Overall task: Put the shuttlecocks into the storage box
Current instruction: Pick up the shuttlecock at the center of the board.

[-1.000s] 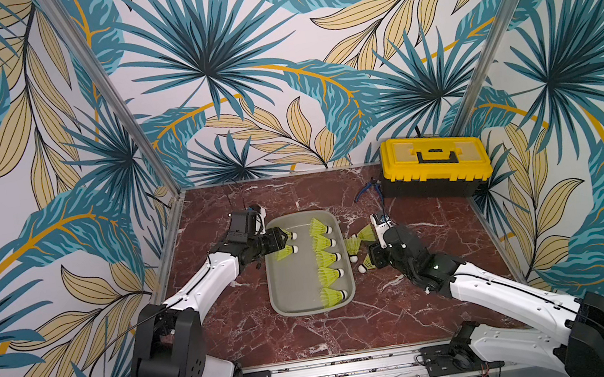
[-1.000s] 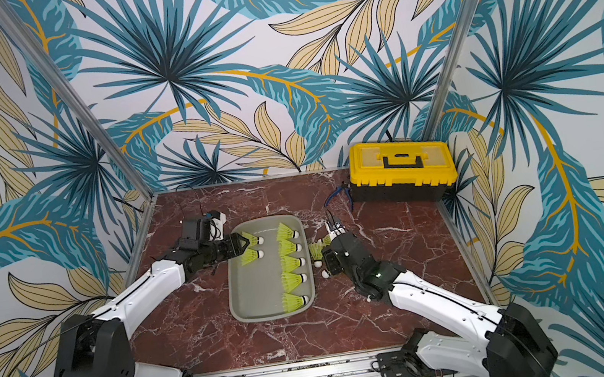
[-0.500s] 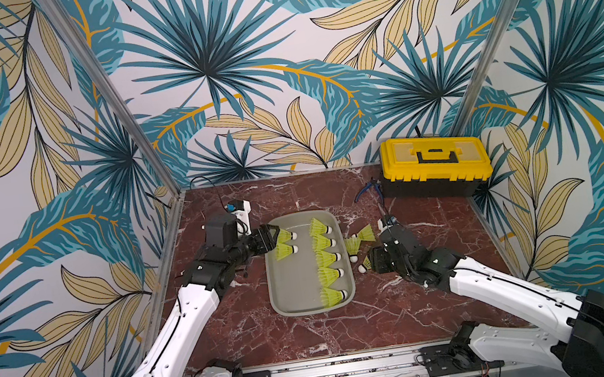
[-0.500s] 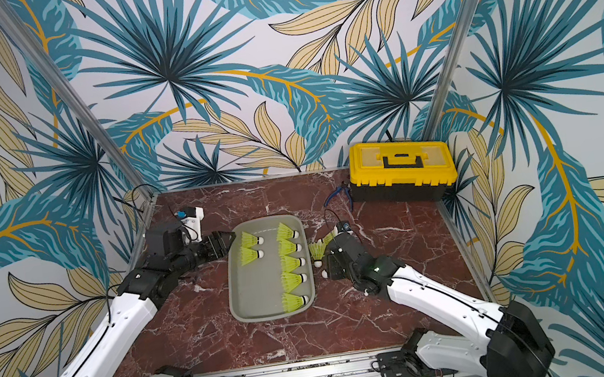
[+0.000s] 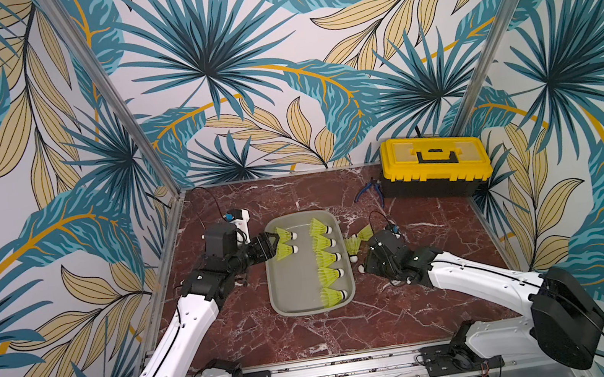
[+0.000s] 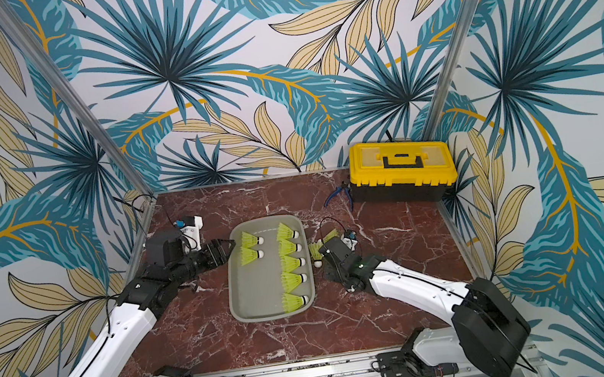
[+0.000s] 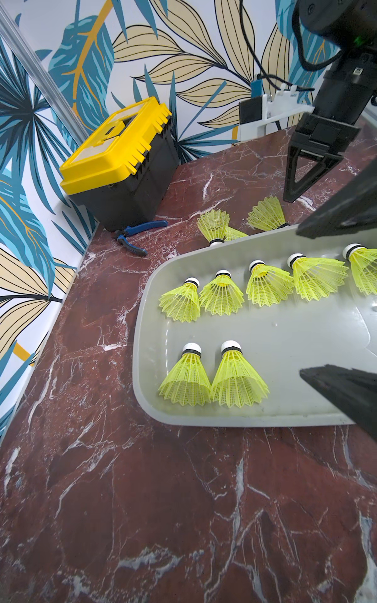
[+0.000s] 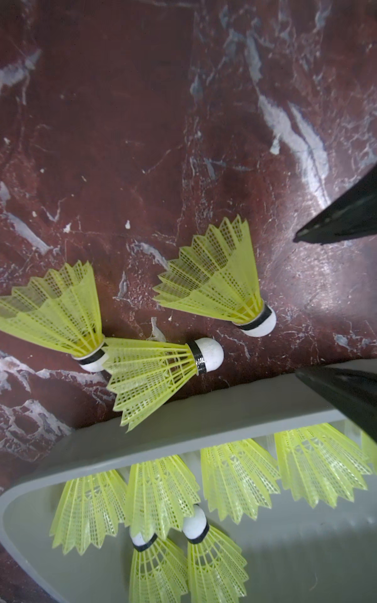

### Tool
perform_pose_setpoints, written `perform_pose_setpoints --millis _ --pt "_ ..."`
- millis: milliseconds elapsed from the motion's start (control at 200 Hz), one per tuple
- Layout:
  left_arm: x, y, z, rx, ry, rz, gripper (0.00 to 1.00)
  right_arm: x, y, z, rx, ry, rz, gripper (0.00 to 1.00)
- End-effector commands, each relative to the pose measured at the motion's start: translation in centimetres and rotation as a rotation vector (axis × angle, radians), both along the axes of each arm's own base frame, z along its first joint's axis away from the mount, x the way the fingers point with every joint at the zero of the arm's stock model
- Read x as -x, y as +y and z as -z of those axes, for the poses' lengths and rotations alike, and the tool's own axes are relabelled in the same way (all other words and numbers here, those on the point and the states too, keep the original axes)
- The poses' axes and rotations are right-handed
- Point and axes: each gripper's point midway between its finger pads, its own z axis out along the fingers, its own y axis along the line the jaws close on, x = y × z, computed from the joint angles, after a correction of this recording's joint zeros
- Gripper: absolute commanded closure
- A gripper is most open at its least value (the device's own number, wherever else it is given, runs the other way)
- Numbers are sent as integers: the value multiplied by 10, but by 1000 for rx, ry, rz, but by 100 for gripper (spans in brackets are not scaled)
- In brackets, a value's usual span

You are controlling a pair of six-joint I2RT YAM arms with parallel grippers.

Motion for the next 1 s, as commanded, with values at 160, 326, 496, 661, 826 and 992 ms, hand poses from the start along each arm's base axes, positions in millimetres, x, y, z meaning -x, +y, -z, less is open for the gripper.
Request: perform_pose_setpoints --millis 160,326,496,661,826,992 --pt "0 3 13 -9 17 -10 35 -2 -2 26 -30 45 140 43" --pt "-1 3 14 -12 19 -9 35 -8 6 35 -38 56 138 47" --pt "-1 4 15 -17 17 -13 35 -10 8 44 -20 73 153 48" --pt "-1 5 17 -25 23 -14 35 -13 10 50 -13 76 148 49" --pt "-2 5 18 -28 20 -14 35 -14 11 54 -5 78 146 49" --pt "-2 4 21 -29 29 -10 35 -19 11 54 25 69 132 56"
